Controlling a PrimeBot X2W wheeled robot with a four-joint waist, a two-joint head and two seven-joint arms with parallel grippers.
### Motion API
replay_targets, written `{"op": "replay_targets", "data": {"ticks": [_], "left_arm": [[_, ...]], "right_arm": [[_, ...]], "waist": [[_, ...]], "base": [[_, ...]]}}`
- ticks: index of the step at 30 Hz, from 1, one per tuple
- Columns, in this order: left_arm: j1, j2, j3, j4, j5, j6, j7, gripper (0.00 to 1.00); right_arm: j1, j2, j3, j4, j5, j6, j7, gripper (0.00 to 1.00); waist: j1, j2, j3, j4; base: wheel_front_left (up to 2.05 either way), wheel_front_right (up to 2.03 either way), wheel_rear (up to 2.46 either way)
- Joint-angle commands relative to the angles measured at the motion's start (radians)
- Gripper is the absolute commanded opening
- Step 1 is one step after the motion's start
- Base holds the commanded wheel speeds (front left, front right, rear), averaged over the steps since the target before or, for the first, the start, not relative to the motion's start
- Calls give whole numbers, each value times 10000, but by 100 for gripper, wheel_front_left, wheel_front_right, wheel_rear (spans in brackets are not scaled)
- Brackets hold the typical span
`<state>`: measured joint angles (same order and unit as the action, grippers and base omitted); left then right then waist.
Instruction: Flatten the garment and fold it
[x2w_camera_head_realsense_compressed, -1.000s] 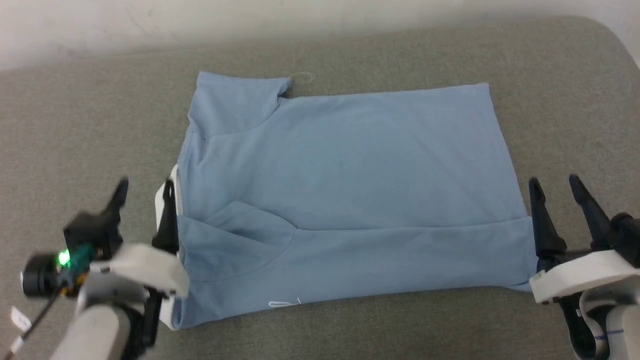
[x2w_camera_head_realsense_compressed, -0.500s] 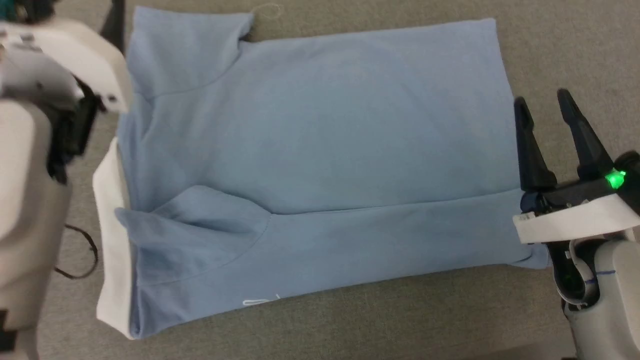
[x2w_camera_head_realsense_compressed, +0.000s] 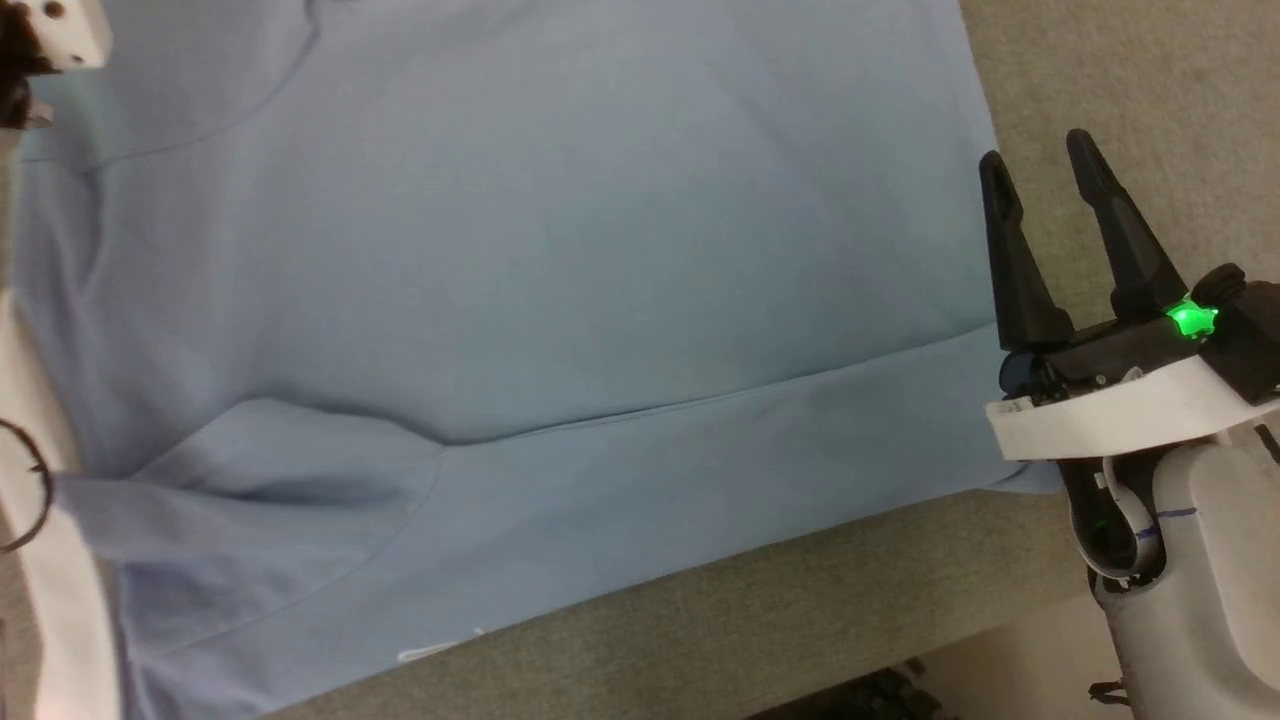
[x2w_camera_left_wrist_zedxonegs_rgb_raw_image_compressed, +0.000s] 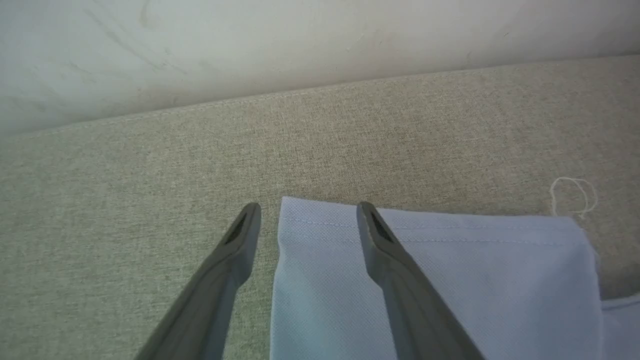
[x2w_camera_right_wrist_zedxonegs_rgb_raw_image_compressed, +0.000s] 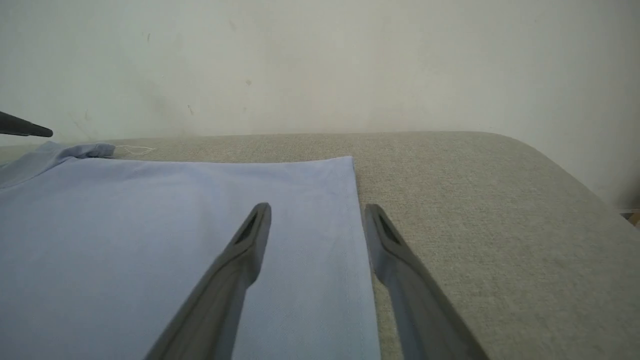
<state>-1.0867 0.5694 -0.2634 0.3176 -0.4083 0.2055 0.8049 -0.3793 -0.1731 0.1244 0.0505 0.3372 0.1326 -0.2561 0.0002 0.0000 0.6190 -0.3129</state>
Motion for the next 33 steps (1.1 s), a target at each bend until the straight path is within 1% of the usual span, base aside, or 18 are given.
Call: {"op": "replay_targets", "data": {"ticks": [1,6,9,10,11,12,15,18,20,22,25,29,33], "left_arm": [[-170,110,61,-65,-16,188,287,100],[74,410,85,-340,68,902,1752,100],[274,611,70,-698,119,1153,2367,100],[366,621,67,-802,59,1204,2595,90],[456,632,61,-935,0,1236,2794,38],[546,665,36,-1111,-40,1225,2944,0],[631,714,46,-1476,-91,1197,2969,0],[695,788,15,-1835,-36,1129,2750,0],[656,769,-32,-1961,-23,1051,2590,0],[576,707,-95,-2009,-25,953,2411,0],[393,591,-195,-2015,-18,805,2127,0],[130,400,-334,-1952,-36,606,1779,0],[-138,116,-485,-1830,-90,436,1449,0]], "right_arm": [[-129,52,-1,44,116,-19,-47,100],[-144,115,33,70,136,-19,-53,100],[-172,120,33,64,156,-19,-54,100],[-187,110,27,73,161,-19,-55,100],[-218,93,20,88,164,-19,-55,100],[-275,44,25,102,137,-19,-55,100],[-499,-80,82,87,49,-19,-55,100],[-1171,-316,120,120,-164,-19,3,100],[-1857,-492,80,247,-248,-19,236,100],[-2671,-579,19,502,-282,-19,717,100],[-3996,-564,-88,1254,-102,-19,1907,100],[-5601,-370,-319,2837,207,-19,4175,100],[-6786,-161,-659,4305,194,-19,6323,100]], "waist": [[-2,0,446,-405],[-2,0,554,-463],[-2,0,594,-464],[-2,0,604,-449],[-2,0,609,-427],[-2,0,610,-399],[-2,0,633,-357],[-2,0,642,-277],[-2,0,659,-201],[-2,0,685,-113],[-2,0,753,39],[-2,0,876,276],[-2,0,1008,566]], "base": [[0,0,0],[0,0,0],[0,0,0],[0,0,0],[0,0,0],[0,0,0],[0,0,0],[0,0,0],[0,0,0],[0,0,0],[0,0,0],[0,0,0],[0,0,0]]}}
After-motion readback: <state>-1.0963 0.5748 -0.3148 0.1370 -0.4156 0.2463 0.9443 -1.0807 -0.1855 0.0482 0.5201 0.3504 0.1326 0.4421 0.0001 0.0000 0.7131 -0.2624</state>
